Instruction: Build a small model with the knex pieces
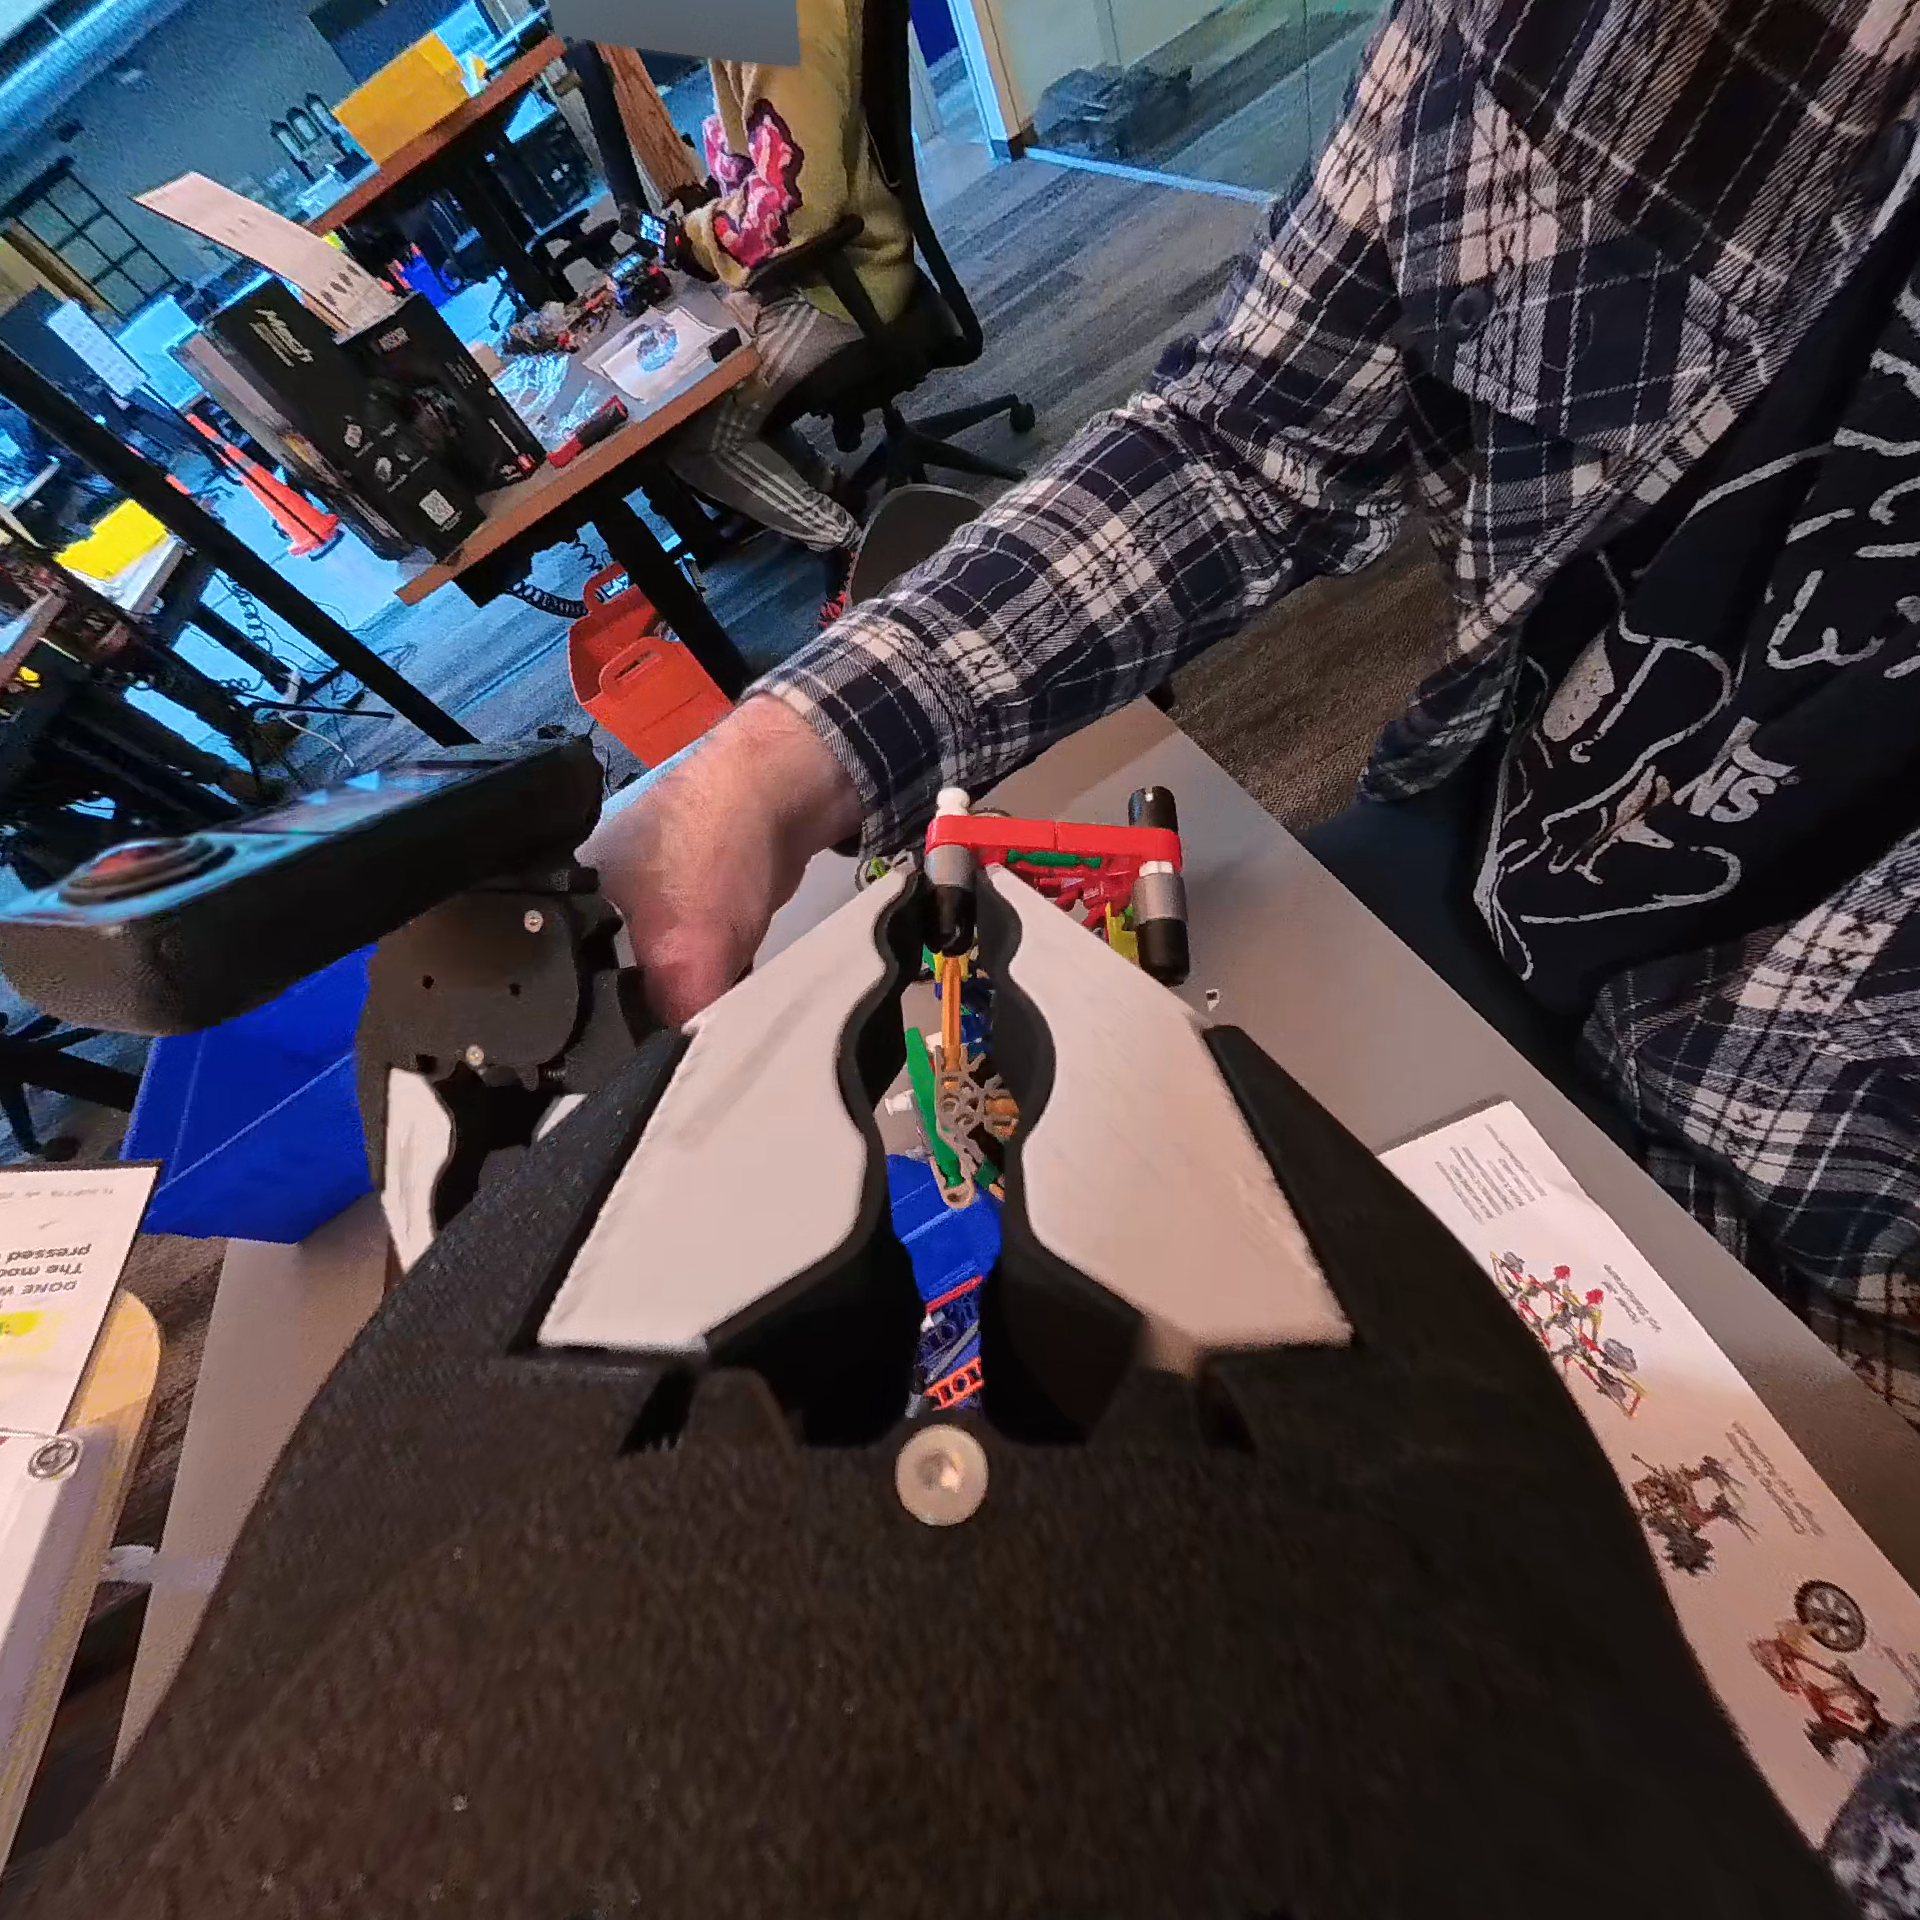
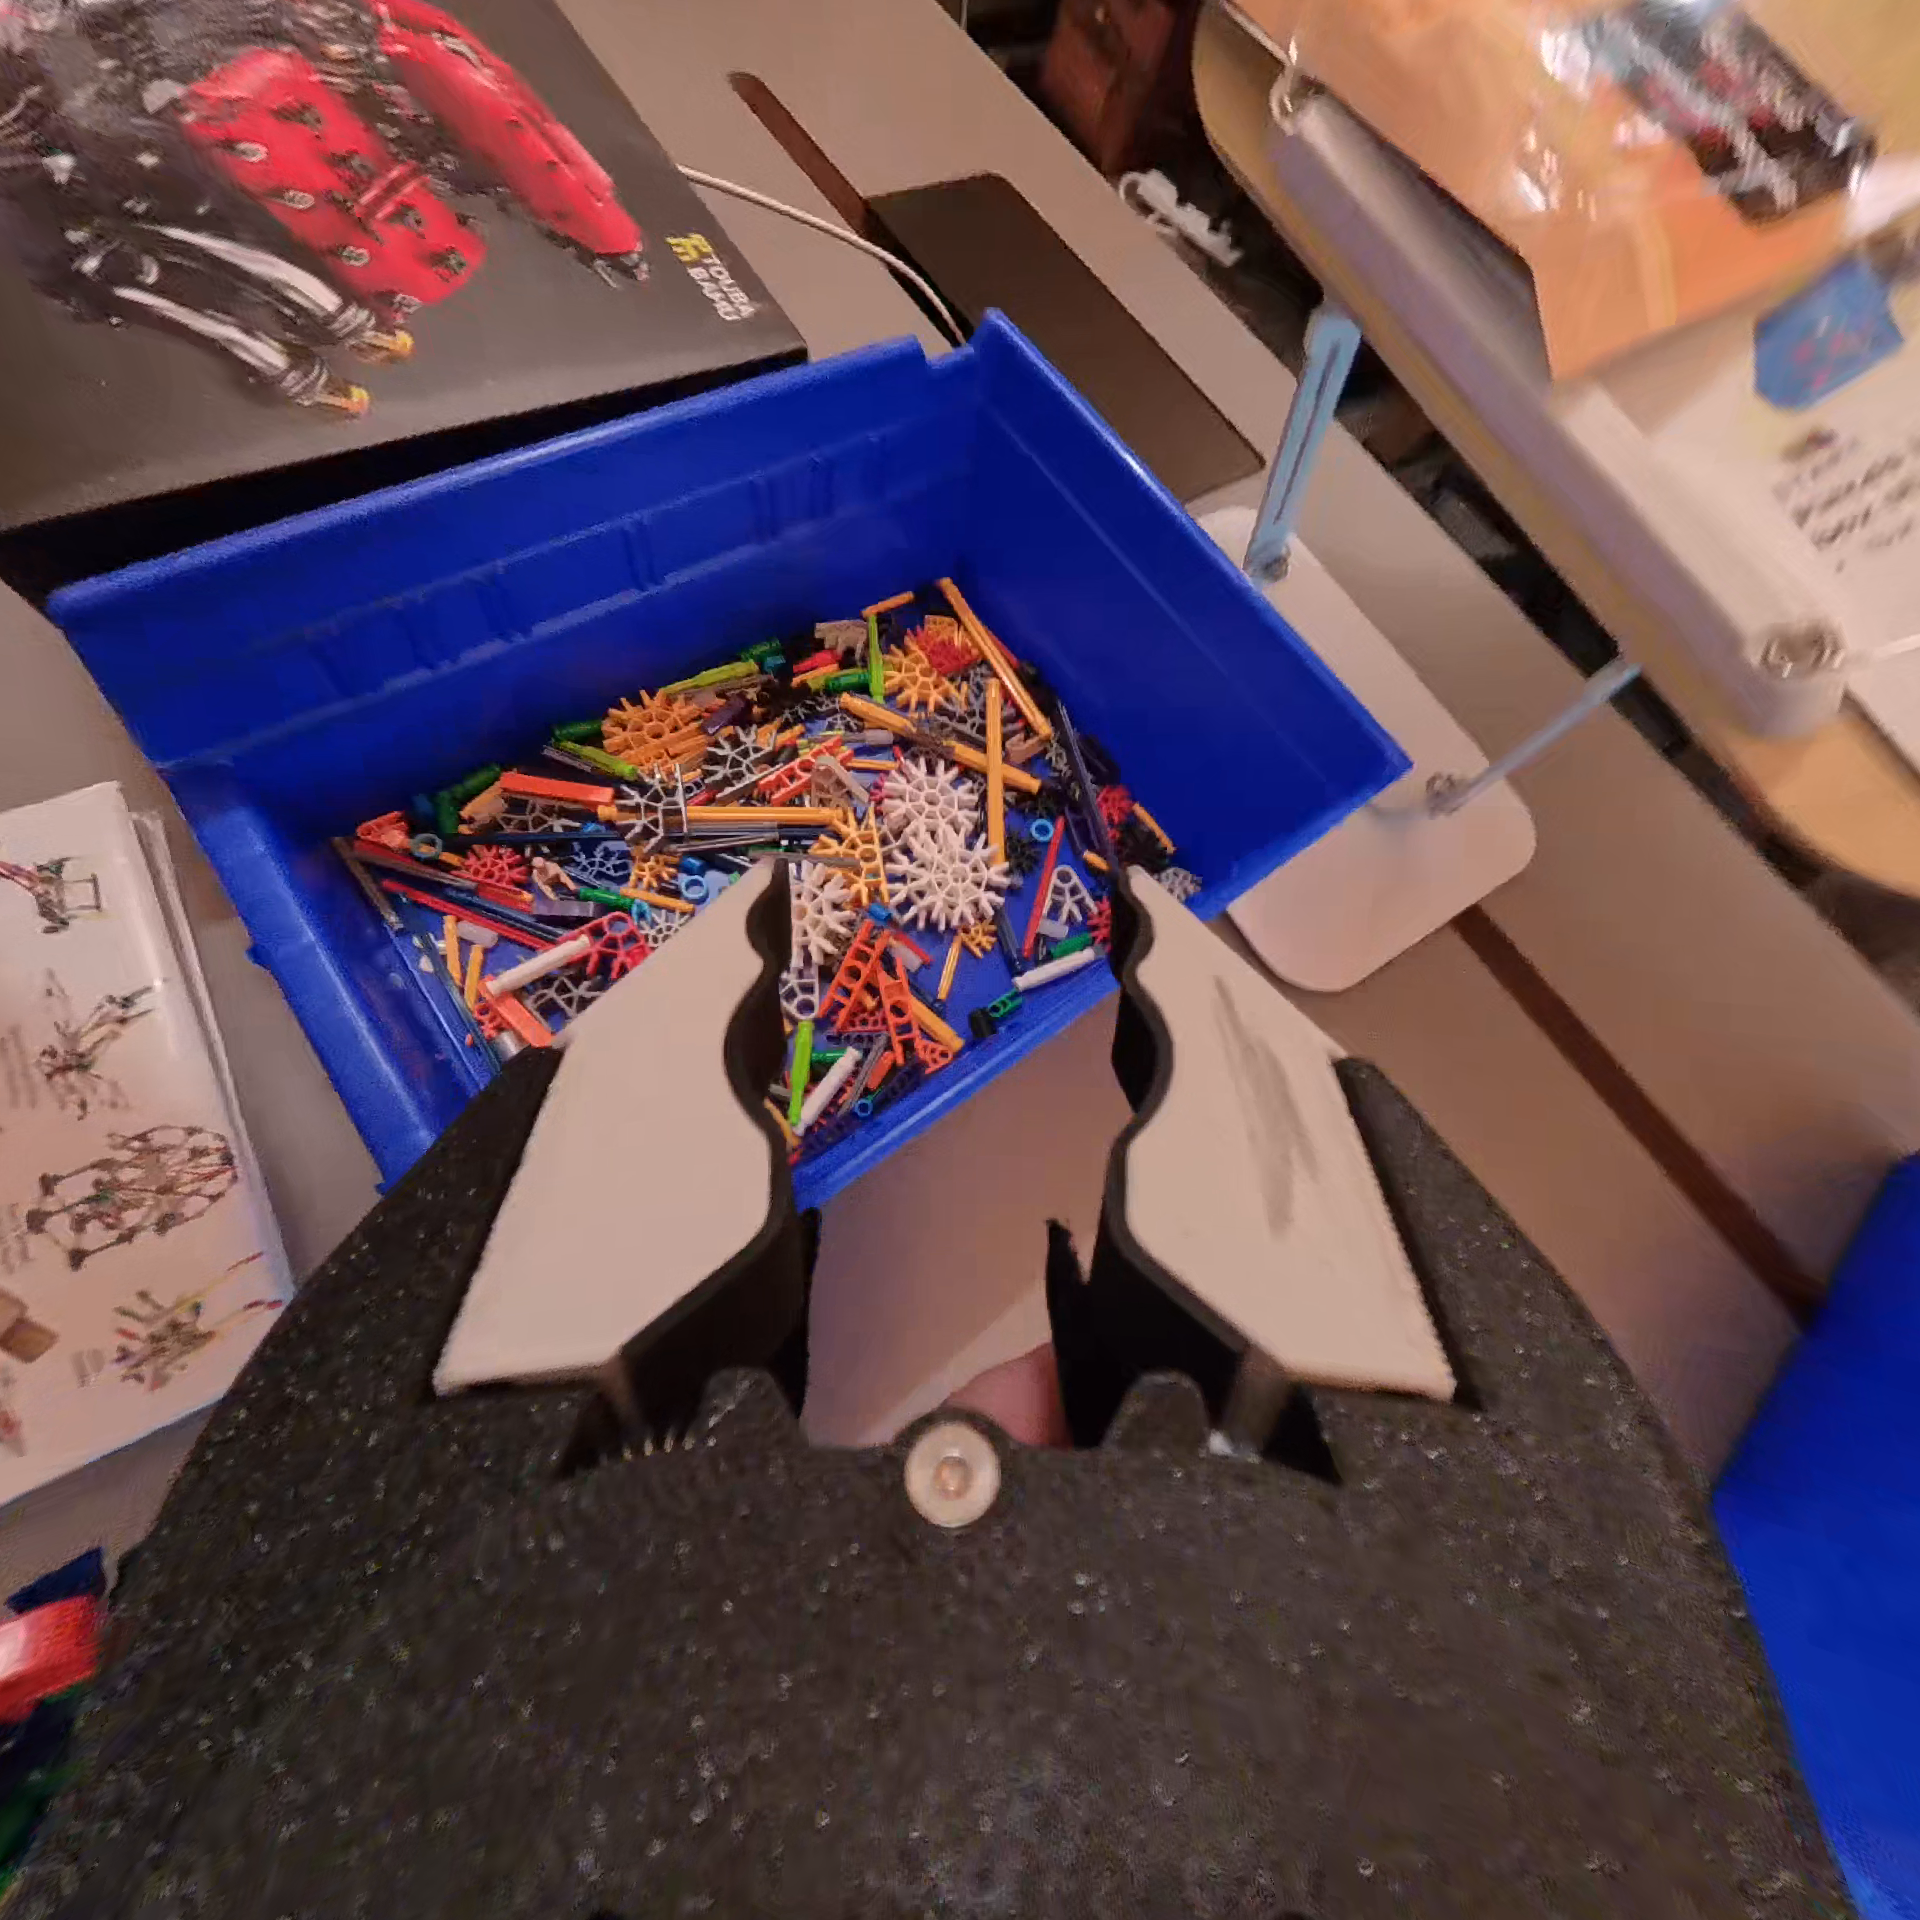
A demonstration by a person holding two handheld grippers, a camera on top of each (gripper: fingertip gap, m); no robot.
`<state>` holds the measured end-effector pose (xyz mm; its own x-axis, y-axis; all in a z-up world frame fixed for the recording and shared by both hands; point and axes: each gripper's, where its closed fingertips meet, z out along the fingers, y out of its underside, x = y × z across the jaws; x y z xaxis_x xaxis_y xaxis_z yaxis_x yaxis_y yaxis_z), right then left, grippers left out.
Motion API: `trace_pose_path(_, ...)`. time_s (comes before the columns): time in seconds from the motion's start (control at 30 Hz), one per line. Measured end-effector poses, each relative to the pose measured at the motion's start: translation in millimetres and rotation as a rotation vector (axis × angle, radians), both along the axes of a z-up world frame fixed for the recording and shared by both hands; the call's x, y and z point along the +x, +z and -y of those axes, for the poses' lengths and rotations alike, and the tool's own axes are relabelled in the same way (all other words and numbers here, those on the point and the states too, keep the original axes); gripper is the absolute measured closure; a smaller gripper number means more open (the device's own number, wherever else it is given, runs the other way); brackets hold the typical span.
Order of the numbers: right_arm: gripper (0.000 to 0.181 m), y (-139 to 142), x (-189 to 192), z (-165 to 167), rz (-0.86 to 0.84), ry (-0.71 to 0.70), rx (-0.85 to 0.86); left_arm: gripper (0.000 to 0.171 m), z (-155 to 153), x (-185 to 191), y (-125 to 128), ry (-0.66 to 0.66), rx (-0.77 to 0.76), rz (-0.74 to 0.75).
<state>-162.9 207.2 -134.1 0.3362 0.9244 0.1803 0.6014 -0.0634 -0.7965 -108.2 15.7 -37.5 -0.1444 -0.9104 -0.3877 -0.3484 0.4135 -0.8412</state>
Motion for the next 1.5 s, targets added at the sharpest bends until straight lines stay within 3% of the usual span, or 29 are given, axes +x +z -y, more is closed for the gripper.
trace_pose_path(0.23, 0.118, -48, 17, -6, 0.133, -0.116, -0.135, 0.165, 1, -1, 2, -0.013, -0.009, 0.014)
trace_pose_path(0.47, 0.156, -66, 20, -6, 0.206, -0.158, -0.204, 0.165, 7, 4, 3, -0.033, 0.002, 0.01)
trace_pose_path(0.87, 0.167, -68, 49, -13, 0.252, -0.197, -0.223, 0.165, 12, 2, 5, -0.024, 0.029, -0.001)
trace_pose_path(1.5, 0.165, -69, 160, -40, 0.264, -0.39, -0.24, 0.165, -3, 32, -17, -0.023, 0.008, -0.035)
